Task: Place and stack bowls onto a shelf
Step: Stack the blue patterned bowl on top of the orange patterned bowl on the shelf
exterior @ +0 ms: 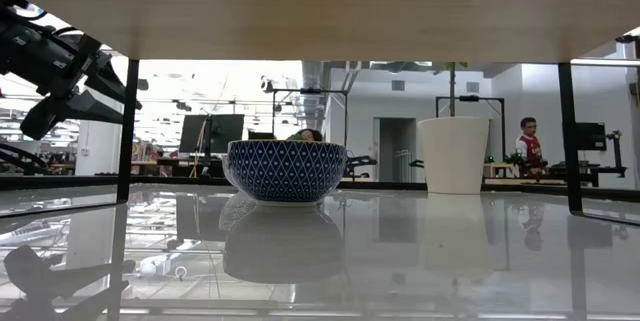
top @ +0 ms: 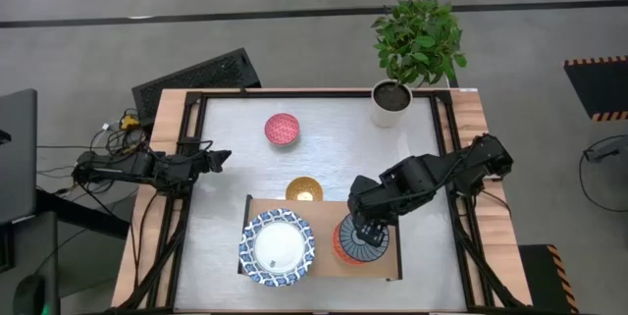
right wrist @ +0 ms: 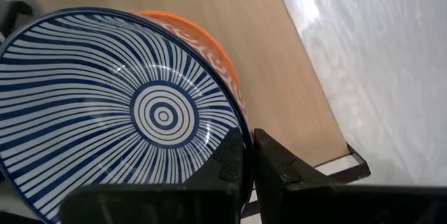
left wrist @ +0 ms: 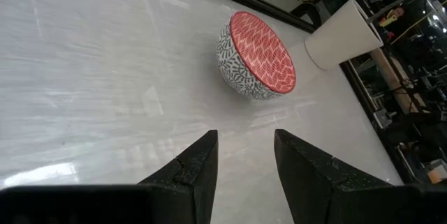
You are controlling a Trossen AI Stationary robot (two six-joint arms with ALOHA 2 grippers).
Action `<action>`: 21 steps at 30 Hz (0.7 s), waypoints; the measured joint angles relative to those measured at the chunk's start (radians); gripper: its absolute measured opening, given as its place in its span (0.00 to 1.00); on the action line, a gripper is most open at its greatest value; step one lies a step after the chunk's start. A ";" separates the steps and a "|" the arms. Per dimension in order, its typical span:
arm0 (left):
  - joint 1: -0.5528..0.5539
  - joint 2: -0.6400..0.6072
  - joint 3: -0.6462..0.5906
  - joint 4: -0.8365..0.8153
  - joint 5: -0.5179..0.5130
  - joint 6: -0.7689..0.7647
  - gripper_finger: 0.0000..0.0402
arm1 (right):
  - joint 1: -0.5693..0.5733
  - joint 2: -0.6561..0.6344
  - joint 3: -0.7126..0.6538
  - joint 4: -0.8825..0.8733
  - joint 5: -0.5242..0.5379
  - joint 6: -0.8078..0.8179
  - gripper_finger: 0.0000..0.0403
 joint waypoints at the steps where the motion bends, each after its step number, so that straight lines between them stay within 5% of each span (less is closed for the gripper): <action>1: 0.000 0.000 0.000 0.000 0.000 0.000 0.32 | -0.004 0.001 -0.007 0.002 0.000 -0.003 0.09; 21: 0.000 0.000 0.000 -0.002 -0.015 0.022 0.32 | -0.026 -0.001 -0.039 0.070 -0.005 -0.061 0.09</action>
